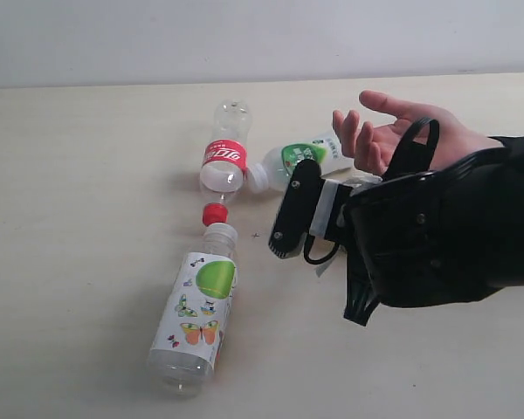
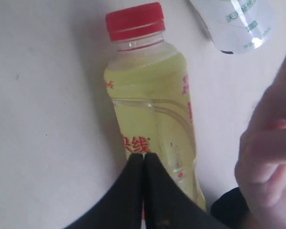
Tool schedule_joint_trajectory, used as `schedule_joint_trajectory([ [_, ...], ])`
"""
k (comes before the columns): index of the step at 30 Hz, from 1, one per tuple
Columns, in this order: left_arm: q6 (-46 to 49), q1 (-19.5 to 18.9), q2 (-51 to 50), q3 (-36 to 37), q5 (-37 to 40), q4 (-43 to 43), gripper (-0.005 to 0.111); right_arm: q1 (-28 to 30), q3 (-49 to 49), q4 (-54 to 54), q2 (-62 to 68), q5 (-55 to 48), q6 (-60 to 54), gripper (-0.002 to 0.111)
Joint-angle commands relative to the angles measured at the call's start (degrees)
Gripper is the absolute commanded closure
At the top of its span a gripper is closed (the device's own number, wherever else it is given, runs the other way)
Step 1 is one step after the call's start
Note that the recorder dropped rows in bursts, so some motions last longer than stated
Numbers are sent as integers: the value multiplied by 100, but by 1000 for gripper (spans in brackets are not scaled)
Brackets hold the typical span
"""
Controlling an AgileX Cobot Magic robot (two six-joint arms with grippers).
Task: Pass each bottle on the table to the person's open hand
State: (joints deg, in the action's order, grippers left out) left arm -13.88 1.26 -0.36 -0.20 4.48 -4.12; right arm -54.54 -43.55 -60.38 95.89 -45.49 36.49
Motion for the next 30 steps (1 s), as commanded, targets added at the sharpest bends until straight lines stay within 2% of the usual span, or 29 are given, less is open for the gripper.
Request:
schedule_joint_trajectory([
  [1, 4, -13, 36, 20, -6, -17, 107, -6, -27, -216, -57, -358, -42, 108],
  [2, 4, -13, 36, 20, -6, -17, 107, 10, -27, -197, -57, -397, -42, 106],
  [4, 4, -13, 36, 20, -6, -17, 107, 165, -27, -121, -57, -346, -185, 92],
  [5, 4, -13, 36, 20, -6, -17, 107, 261, -27, -12, -57, -245, -393, 79],
  [7, 4, -13, 36, 20, -6, -17, 107, 371, -27, 214, -57, -31, -890, 59],
  [10, 4, -13, 36, 20, -6, -17, 107, 405, -27, 321, -47, 38, -1228, 48],
  [15, 4, -13, 36, 20, -6, -17, 107, 405, -27, 239, 116, 26, -1333, 40],
  [21, 4, -13, 36, 20, -6, -17, 107, 392, -27, 247, 203, -255, -927, 41],
  [30, 4, -13, 36, 20, -6, -17, 107, 563, -27, 446, 203, -110, -1360, 35],
])
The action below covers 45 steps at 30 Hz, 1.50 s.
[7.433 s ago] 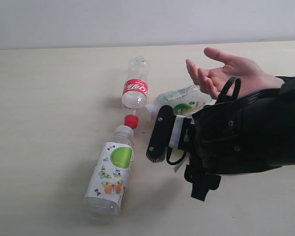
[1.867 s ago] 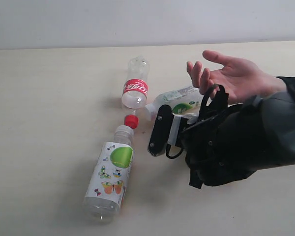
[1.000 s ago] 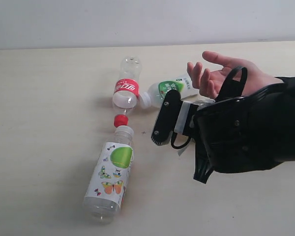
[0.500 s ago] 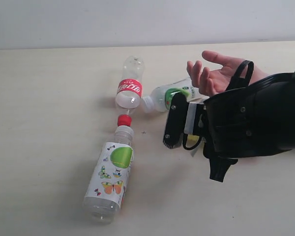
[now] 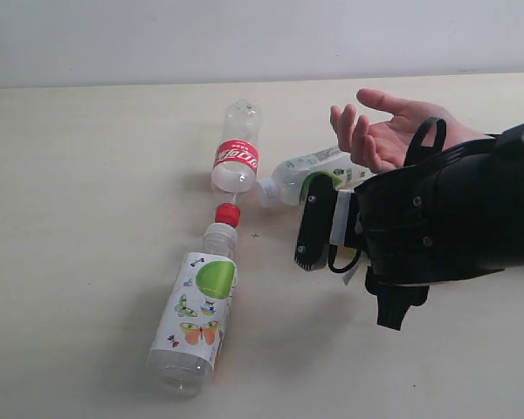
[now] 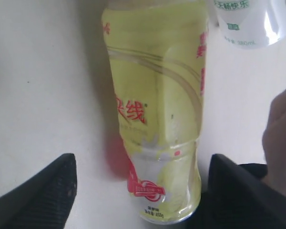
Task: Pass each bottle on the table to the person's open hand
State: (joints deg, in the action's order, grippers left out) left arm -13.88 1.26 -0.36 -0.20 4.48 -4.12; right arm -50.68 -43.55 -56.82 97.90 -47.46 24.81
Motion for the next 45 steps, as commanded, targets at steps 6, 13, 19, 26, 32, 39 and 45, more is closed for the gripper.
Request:
schedule_joint_trajectory([
  [6, 4, -13, 36, 20, -6, -17, 107, 572, -27, 383, 2, 258, -679, 35],
  [13, 4, -13, 36, 20, -6, -17, 107, 651, -119, 279, 26, 537, -925, 35],
  [19, 4, -13, 36, 20, -6, -17, 107, 929, -156, 168, 292, 537, -914, 35],
  [26, 4, -13, 36, 20, -6, -17, 107, 985, -156, -215, 422, 672, -754, 35],
  [32, 4, -13, 36, 20, -6, -17, 107, 985, -156, -380, 791, 685, -595, 35],
  [39, 4, -13, 36, 20, -7, -17, 107, 985, -156, -673, 1076, 699, -307, 35],
  [45, 4, -13, 36, 20, -7, -17, 107, 985, -156, -702, 1125, 638, -218, 58],
])
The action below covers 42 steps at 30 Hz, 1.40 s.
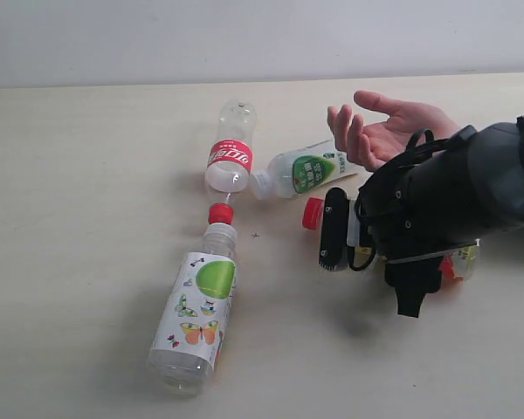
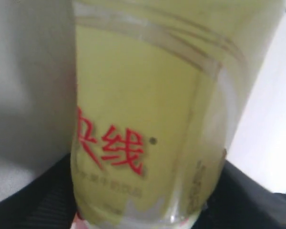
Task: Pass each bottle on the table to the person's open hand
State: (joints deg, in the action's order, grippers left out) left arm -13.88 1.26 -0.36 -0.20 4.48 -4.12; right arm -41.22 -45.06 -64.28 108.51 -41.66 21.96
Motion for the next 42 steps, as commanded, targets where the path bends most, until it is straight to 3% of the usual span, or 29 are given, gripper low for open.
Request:
schedule_joint_trajectory([
  [1, 4, -13, 36, 20, -7, -17, 107, 40, -5, 44, 64, -17, 67, 68],
  [5, 4, -13, 36, 20, -7, -17, 107, 26, -5, 86, 7, -320, 67, 109],
  [11, 4, -13, 36, 20, -7, -17, 107, -140, -5, 466, -573, -306, -131, 108],
  [27, 4, -13, 36, 20, -7, -17, 107, -275, -5, 3905, -2458, -2073, -2399, 108],
  [32, 4, -13, 36, 20, -7, -17, 107, -275, -5, 3905, -3184, -2830, -2196, 108],
  [38, 4, -13, 36, 20, -7, -17, 107, -275, -15, 2972, -3959, -2830, -951, 108],
  [42, 4, -13, 36, 20, -7, -17, 107, -52, -440, 2962, -4068, -2830, -771, 108],
])
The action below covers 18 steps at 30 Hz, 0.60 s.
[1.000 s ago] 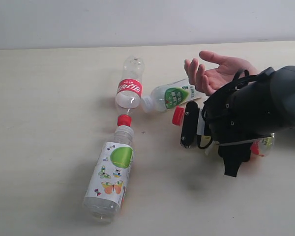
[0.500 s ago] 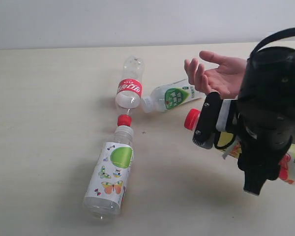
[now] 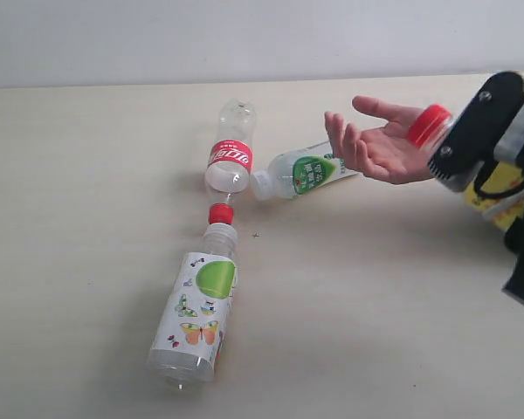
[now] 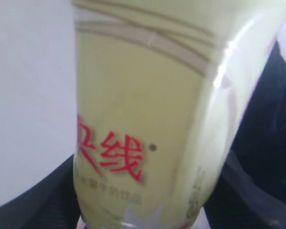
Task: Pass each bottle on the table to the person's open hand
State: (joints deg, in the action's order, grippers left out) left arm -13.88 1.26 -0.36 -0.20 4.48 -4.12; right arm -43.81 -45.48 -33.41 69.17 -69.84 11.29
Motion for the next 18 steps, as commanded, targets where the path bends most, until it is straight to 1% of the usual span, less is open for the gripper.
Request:
schedule_joint_trajectory([
  [1, 4, -13, 36, 20, -7, -17, 107, 324, -595, -6, -109, -12, 296, 108],
  [5, 4, -13, 36, 20, -7, -17, 107, 853, -1457, 767, 120, -12, 114, 108],
  [9, 4, -13, 36, 20, -7, -17, 107, 1403, -2345, 1783, 625, -12, -328, 108],
  [15, 4, -13, 36, 20, -7, -17, 107, 1782, -3113, 2447, 1559, -12, -415, 108],
  [18, 4, -13, 36, 20, -7, -17, 107, 1853, -3352, 2469, 2056, -12, -454, 108],
])
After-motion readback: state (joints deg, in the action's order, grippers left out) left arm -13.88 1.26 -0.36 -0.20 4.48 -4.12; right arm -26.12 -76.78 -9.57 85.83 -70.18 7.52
